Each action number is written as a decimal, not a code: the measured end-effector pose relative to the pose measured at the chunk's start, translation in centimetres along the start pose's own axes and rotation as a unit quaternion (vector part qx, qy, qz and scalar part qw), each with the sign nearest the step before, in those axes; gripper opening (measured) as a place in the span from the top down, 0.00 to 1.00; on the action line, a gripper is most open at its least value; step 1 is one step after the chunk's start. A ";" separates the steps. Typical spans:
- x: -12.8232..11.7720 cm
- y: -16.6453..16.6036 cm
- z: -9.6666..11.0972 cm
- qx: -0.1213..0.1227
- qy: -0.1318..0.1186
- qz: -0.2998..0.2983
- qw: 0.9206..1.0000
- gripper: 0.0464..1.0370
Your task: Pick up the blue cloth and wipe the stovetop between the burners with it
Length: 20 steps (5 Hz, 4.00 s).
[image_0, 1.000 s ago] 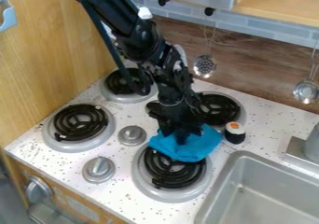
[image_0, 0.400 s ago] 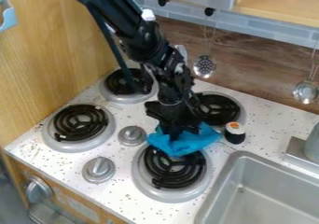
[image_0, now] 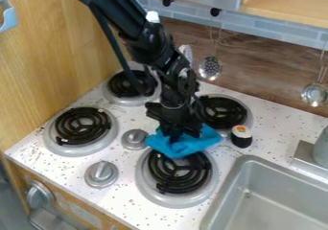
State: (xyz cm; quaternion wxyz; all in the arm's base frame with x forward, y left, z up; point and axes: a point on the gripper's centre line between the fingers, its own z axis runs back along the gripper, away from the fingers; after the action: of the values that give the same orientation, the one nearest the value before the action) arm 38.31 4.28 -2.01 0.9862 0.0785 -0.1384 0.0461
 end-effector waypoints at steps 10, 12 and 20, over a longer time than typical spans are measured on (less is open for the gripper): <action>-12.3 2.0 2.8 -0.034 0.083 -0.011 0.996 0.97; -13.6 -0.3 4.2 -0.063 0.097 -0.048 0.992 0.97; -2.2 5.1 0.1 0.012 0.055 0.069 0.996 0.97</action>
State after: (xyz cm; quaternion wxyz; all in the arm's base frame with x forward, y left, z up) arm 35.56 9.14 -1.76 0.9858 0.0779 -0.0885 0.1194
